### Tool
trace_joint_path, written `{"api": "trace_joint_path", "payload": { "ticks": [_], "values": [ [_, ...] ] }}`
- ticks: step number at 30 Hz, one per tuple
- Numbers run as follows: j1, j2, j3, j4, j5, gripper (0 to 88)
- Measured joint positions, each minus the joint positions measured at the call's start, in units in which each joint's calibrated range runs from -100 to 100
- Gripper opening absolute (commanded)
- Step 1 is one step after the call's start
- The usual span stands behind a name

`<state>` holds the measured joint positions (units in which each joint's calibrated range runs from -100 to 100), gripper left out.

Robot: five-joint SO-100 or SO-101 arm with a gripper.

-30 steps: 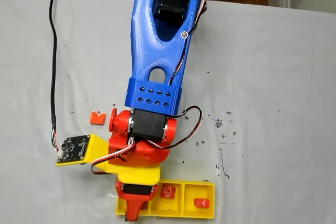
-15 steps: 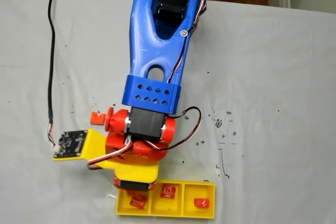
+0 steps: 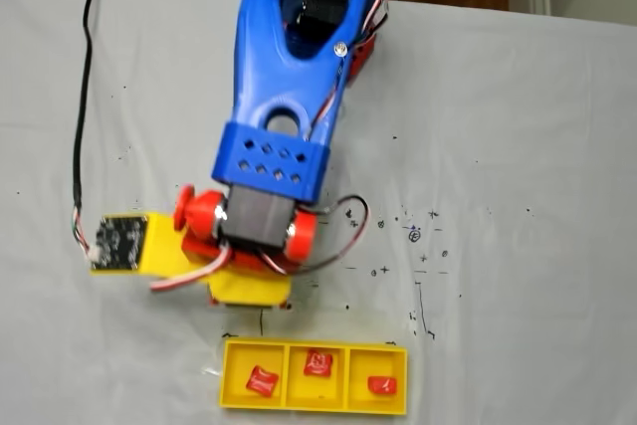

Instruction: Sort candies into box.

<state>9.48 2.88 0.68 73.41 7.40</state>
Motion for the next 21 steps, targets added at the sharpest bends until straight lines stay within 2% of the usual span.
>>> {"api": "trace_joint_path", "payload": {
  "ticks": [4,10,21],
  "values": [
    [-0.23,-4.65,9.41,-3.57,1.51,0.7],
    [0.08,-12.44,23.78,-10.08,3.86,15.0],
    [2.89,-20.39,36.78,-14.29,6.74,24.0]
  ]
}}
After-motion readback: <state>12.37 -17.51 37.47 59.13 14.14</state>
